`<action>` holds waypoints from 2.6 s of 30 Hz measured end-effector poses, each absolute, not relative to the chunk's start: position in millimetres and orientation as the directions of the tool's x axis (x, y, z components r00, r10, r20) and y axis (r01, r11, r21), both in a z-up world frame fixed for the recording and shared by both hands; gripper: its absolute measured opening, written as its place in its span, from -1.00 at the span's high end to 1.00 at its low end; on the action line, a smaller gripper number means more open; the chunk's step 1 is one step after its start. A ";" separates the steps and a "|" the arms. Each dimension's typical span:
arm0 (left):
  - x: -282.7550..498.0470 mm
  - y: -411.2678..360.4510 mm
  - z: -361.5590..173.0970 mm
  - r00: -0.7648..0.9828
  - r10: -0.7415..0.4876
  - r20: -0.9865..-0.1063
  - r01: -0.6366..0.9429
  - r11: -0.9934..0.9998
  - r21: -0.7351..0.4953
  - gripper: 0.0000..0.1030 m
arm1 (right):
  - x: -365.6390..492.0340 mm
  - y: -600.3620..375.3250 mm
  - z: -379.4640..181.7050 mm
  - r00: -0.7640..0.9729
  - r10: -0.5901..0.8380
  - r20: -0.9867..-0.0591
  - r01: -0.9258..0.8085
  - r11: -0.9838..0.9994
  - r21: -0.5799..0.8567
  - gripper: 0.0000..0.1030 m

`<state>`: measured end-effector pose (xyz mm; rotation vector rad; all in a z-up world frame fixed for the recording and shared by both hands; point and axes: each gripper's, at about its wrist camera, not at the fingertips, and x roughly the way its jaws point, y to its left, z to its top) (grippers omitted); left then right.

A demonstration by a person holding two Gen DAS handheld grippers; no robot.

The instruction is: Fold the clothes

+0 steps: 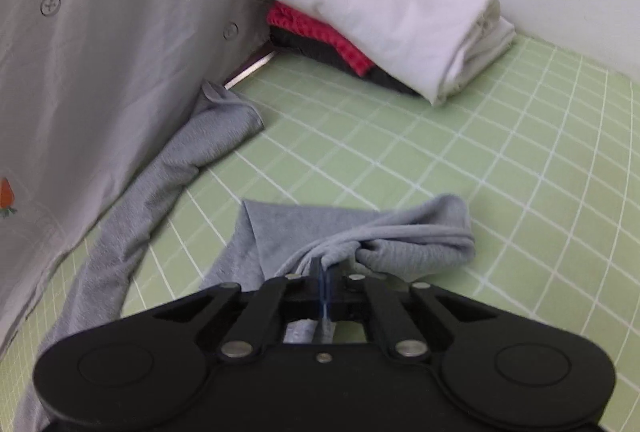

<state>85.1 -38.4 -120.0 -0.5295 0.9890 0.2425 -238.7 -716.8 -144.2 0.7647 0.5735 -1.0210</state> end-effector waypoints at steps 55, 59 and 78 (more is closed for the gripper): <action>37.4 -203.2 -180.7 0.256 -0.021 -0.967 -0.158 0.985 -0.063 -0.69 | -322.2 -757.0 -202.7 0.328 -0.457 -0.827 0.944 0.192 0.269 -0.40; 37.3 -223.1 -188.4 0.247 0.040 -0.968 -0.090 0.996 0.019 -0.87 | -298.1 -774.0 -208.0 0.334 -0.454 -0.826 0.939 0.233 0.252 -0.40; 36.7 -231.3 -194.2 0.272 0.040 -0.962 -0.092 0.996 0.015 -1.00 | -207.4 -724.1 -169.7 0.406 -0.557 -0.724 0.755 0.651 -0.078 0.98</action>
